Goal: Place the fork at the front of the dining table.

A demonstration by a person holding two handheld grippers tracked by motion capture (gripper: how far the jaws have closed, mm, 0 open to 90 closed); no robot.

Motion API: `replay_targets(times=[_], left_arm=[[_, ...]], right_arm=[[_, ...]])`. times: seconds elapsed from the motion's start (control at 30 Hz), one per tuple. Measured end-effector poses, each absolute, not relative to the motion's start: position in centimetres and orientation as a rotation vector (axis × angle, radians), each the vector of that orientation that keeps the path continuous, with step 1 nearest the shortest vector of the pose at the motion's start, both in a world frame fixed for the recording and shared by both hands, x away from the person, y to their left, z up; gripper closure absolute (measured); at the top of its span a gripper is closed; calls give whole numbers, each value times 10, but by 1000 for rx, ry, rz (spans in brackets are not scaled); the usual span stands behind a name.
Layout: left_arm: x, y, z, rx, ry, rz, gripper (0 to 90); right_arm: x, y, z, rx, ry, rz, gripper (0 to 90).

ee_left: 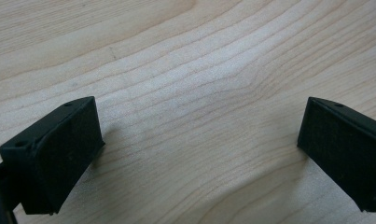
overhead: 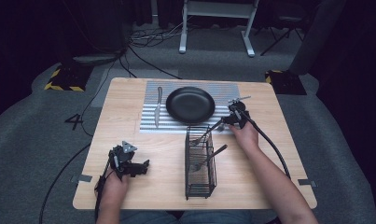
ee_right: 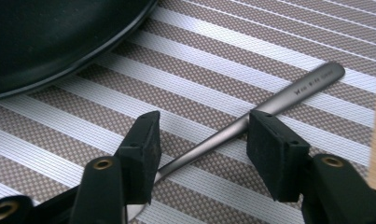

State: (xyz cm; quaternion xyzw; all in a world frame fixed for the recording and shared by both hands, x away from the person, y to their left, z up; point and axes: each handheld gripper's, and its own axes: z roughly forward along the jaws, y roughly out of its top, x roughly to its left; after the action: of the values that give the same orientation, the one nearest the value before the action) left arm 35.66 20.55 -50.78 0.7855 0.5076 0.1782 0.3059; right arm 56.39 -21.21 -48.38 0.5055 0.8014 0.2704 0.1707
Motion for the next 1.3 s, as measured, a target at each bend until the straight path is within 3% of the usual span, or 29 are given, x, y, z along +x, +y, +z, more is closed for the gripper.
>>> replay_targets(times=[0.33, 0.73, 1.0, 1.13, 1.3], left_arm=[[357, 205, -508, 2079, 1343, 471, 0], [357, 205, -508, 2078, 1344, 472, 0], [357, 205, -508, 2079, 1344, 472, 0], [357, 205, -508, 2078, 1343, 472, 0], [357, 206, -508, 2078, 1343, 473, 0]], right_arm=[[573, -228, -482, 1475, 2299, 873, 652], [579, -259, -482, 1551, 2272, 896, 751], [591, -247, -485, 1540, 2249, 933, 774], [590, -246, -483, 1535, 2252, 986, 674], [569, -260, -455, 1474, 2264, 1043, 623]])
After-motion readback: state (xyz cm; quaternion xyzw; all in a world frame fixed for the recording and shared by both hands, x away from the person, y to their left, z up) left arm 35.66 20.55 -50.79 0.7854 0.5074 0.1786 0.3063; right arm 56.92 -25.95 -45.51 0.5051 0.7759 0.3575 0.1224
